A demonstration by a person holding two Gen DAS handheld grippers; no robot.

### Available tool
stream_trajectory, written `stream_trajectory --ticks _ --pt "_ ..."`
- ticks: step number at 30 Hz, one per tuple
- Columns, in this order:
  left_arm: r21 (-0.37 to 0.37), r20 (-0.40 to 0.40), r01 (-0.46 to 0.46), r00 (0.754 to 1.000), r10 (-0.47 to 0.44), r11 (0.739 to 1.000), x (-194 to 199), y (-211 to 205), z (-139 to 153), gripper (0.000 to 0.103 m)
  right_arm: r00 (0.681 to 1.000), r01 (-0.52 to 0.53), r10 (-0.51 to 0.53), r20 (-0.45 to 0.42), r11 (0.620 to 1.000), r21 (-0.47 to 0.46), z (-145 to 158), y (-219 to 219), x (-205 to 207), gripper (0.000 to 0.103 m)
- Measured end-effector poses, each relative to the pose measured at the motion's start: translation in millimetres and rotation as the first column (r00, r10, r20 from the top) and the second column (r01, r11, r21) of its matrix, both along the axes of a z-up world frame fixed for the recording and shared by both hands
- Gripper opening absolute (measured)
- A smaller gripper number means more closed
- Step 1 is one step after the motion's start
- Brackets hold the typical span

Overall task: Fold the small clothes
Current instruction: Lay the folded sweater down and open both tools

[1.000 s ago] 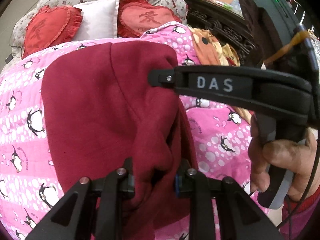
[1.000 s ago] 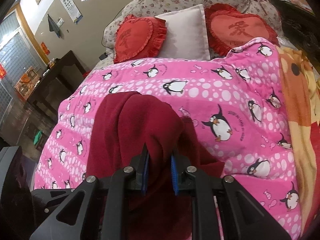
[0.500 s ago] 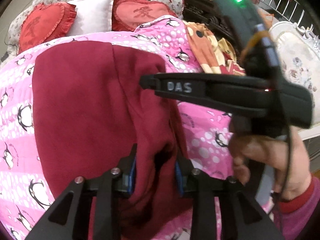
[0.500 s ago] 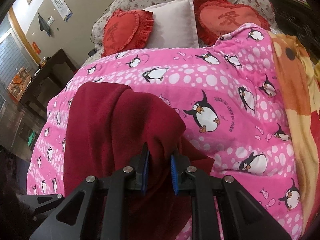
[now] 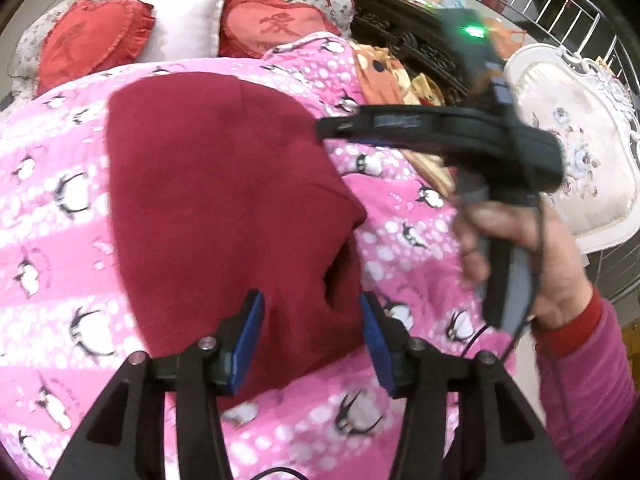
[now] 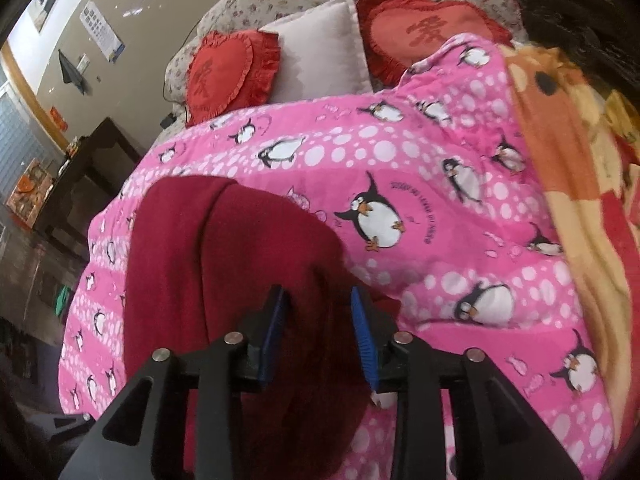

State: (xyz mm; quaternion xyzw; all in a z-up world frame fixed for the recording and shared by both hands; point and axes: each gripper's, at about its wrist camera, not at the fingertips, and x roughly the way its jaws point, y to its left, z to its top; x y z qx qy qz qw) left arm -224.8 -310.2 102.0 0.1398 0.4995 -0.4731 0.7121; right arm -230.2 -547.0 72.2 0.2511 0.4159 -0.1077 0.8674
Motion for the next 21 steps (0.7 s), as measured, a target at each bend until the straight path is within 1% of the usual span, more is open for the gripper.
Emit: stream_trajectory --ticks 3,4,7,9,11,13,14,15,16,17,18,19,20,21 --pt "-0.01 0.022 -0.034 0.999 0.035 0.999 8.5 22.1 5.9 0.053 0.999 -0.022 0.021 0.045 1.0 0.018 18.1 8.7 -15.3 0.011" --pt "-0.013 0.025 -0.046 0.999 0.046 0.999 11.6 26.2 6.5 0.056 0.998 -0.037 0.034 0.055 0.999 0.037 21.0 11.8 -18.3 0.011" --pt "-0.02 0.016 -0.077 0.997 0.077 0.997 18.1 35.8 5.9 0.057 0.996 -0.074 0.069 0.058 0.994 0.083 23.1 26.6 -24.4 0.012" --pt "-0.021 -0.008 -0.077 0.997 0.077 0.997 17.9 36.9 4.1 0.057 0.993 -0.105 0.099 0.056 0.987 0.124 18.2 39.0 -26.4 0.013" --pt "-0.016 -0.016 -0.062 0.998 0.061 0.998 13.7 38.1 3.8 0.057 0.993 -0.116 0.111 0.039 0.981 0.154 10.5 45.8 -25.3 0.016" --pt "-0.023 -0.01 -0.037 0.999 0.037 0.999 7.1 39.8 7.8 0.057 0.995 -0.1 0.097 0.024 0.976 0.191 2.5 50.3 -26.9 0.021" --pt "-0.028 0.002 -0.026 1.0 0.027 0.999 3.6 42.2 11.6 0.057 0.996 -0.093 0.089 0.029 0.973 0.212 -0.1 50.9 -28.3 0.022" --pt "-0.033 0.012 -0.022 1.0 0.022 0.999 1.7 45.8 14.8 0.057 0.996 -0.083 0.075 0.041 0.966 0.245 -3.4 50.3 -29.2 0.025" --pt "-0.038 0.022 -0.021 1.0 0.022 0.999 1.4 47.5 17.9 0.057 0.997 -0.075 0.065 0.048 0.961 0.266 -5.3 49.2 -29.8 0.028" --pt "-0.043 0.029 -0.025 0.999 0.026 0.999 2.4 48.3 19.9 0.057 0.997 -0.066 0.054 0.051 0.956 0.287 -7.3 48.3 -29.4 0.032" --pt "-0.045 0.034 -0.033 0.999 0.034 0.998 4.6 48.7 20.8 0.057 0.998 -0.059 0.046 0.05 0.951 0.305 -9.8 48.9 -29.7 0.033" --pt "-0.041 0.035 -0.042 0.998 0.044 0.998 7.4 48.3 20.0 0.057 0.997 -0.07 0.061 0.038 0.948 0.312 -13.4 51.2 -27.4 0.033" --pt "-0.035 0.033 -0.054 0.998 0.055 0.998 10.5 47.6 17.9 0.057 0.996 -0.089 0.085 0.028 0.95 0.3 -15.2 55.3 -26.2 0.032" --pt "-0.029 0.027 -0.065 0.997 0.065 0.997 13.7 47.4 15.1 0.057 0.993 -0.118 0.117 0.02 0.961 0.251 -14.3 63.2 -24.9 0.023"
